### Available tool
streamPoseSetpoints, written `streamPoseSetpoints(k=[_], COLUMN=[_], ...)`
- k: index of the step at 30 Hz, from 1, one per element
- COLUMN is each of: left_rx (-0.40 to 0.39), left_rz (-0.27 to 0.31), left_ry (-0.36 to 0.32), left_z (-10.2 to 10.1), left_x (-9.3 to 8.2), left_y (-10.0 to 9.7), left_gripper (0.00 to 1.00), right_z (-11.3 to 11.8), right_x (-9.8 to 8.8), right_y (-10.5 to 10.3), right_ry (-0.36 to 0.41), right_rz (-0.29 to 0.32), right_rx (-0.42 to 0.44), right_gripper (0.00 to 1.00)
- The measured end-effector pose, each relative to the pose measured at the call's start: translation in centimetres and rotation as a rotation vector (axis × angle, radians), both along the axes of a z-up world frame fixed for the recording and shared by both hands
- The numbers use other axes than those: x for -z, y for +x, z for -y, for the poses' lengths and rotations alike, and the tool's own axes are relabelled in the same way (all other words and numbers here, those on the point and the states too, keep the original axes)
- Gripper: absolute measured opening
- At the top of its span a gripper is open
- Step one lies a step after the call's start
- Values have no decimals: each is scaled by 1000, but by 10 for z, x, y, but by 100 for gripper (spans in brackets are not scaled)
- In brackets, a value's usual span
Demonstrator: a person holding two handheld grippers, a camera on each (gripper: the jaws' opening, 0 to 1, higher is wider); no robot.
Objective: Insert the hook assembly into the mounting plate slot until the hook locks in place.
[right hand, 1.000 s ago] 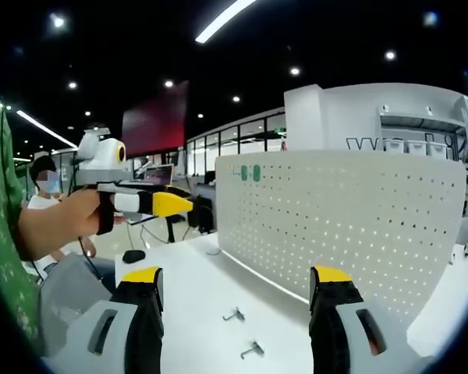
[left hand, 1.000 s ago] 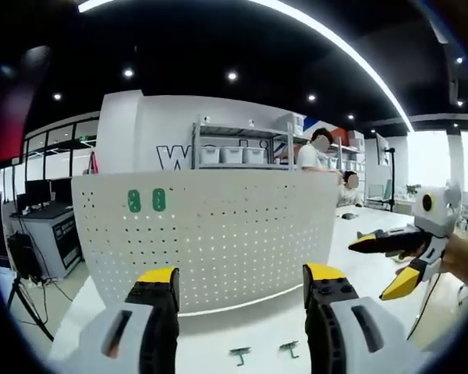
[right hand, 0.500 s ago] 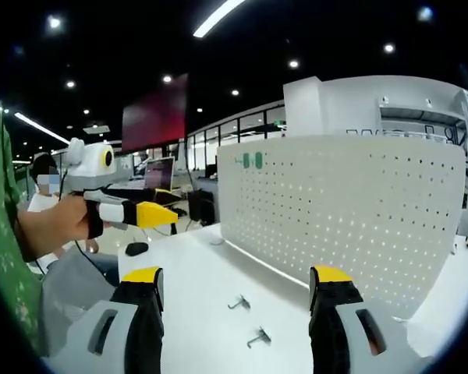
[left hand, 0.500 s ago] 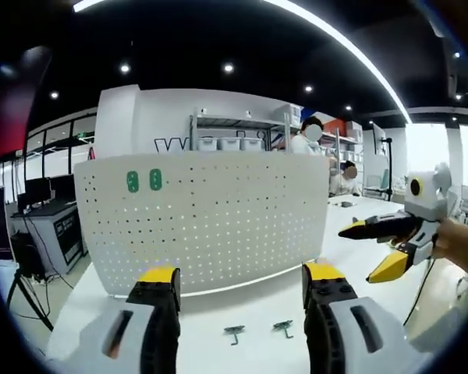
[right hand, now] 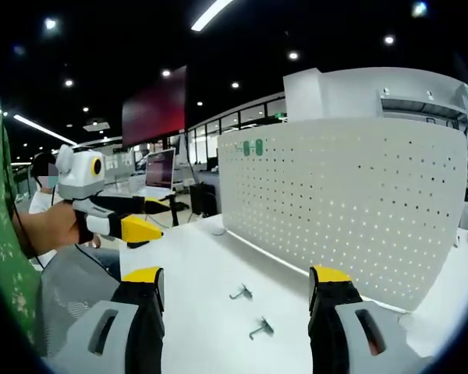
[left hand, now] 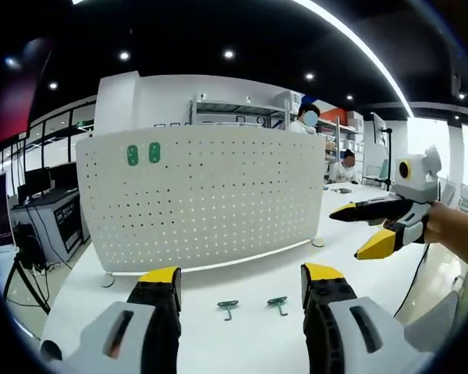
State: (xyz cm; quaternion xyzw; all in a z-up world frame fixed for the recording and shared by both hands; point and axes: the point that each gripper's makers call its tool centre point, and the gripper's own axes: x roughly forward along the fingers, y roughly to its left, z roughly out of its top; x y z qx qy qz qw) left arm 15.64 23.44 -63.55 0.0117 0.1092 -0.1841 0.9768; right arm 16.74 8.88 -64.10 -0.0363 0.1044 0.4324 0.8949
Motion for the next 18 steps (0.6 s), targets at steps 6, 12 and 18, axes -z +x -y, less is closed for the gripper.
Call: streamPoseSetpoints(k=[6, 12, 18], left_rx=[4, 7, 7], left_rz=[-3, -8, -14], left_ry=[-1, 0, 1], left_z=[3, 4, 4], left_x=[1, 4, 7], left_y=[-1, -4, -8], left_gripper=[63, 63, 63], right_z=[-5, -8, -14], right_x=[1, 11, 27], right_y=[3, 9, 16], right_ry=[-5, -19, -44], right_rz=[1, -18, -52], right_rx=[-15, -30, -52], right_gripper=[76, 73, 68])
